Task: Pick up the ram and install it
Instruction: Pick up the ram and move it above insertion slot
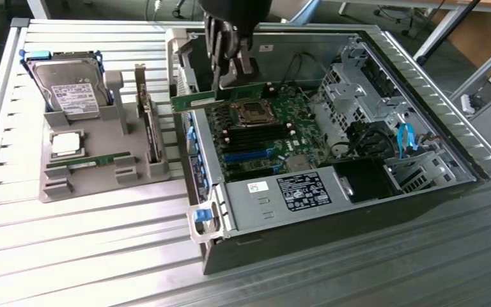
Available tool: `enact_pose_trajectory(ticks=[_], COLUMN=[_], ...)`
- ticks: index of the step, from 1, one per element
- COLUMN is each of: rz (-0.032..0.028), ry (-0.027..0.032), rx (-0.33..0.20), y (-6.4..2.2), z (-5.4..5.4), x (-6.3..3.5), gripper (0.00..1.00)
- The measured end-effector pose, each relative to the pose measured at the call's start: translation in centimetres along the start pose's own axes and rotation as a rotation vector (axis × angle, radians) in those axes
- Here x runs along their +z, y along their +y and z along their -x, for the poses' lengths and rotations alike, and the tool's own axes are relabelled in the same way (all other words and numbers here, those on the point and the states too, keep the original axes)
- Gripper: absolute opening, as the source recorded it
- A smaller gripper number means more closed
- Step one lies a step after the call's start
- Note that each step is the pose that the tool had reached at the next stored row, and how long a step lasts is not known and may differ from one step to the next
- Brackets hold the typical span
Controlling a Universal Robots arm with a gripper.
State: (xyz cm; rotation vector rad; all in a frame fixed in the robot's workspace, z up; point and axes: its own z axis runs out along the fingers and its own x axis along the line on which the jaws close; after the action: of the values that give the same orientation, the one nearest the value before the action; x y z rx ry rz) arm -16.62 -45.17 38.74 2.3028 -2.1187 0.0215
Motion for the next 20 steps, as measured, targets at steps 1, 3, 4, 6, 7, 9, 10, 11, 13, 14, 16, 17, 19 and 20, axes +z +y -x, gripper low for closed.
enact_pose_trajectory(ticks=[1, 3, 4, 6, 7, 9, 10, 11, 13, 14, 16, 17, 19, 20], rz=[0.0, 0.0, 0.0, 0.0001, 0.0001, 0.0, 0.0001, 0.0001, 0.0001, 0.0002, 0.0003, 0.0003, 0.0004, 0.0005], ry=[-0.0001, 0.0001, 0.0001, 0.0004, 0.0005, 0.0006, 0.0007, 0.0007, 0.0008, 0.0016, 0.0029, 0.003, 0.0044, 0.0057], rx=[0.0, 0.0, 0.0, 0.0, 0.0, 0.0, 0.0, 0.0, 0.0, 0.0, 0.0, 0.0, 0.0, 0.0], y=[-0.22, -0.78, -1.01, -1.8, -2.74, -3.4, -3.68, -3.99, -4.59, -4.93, -6.07, -6.31, -7.21, -7.85], z=[0.0, -0.1, -0.1, -0.2, -0.2, -0.3, -0.3, -0.3, -0.4, -0.4, -0.5, -0.5, -0.6, -0.7], x=[0.0, 0.0, 0.0, 0.01, 0.0, 0.01, 0.01, 0.01, 0.01, 0.01, 0.01, 0.01, 0.02, 0.01], gripper=[0.12, 0.12, 0.12, 0.12, 0.12, 0.12, 0.12, 0.12, 0.12, 0.12, 0.12, 0.12, 0.12, 0.12])
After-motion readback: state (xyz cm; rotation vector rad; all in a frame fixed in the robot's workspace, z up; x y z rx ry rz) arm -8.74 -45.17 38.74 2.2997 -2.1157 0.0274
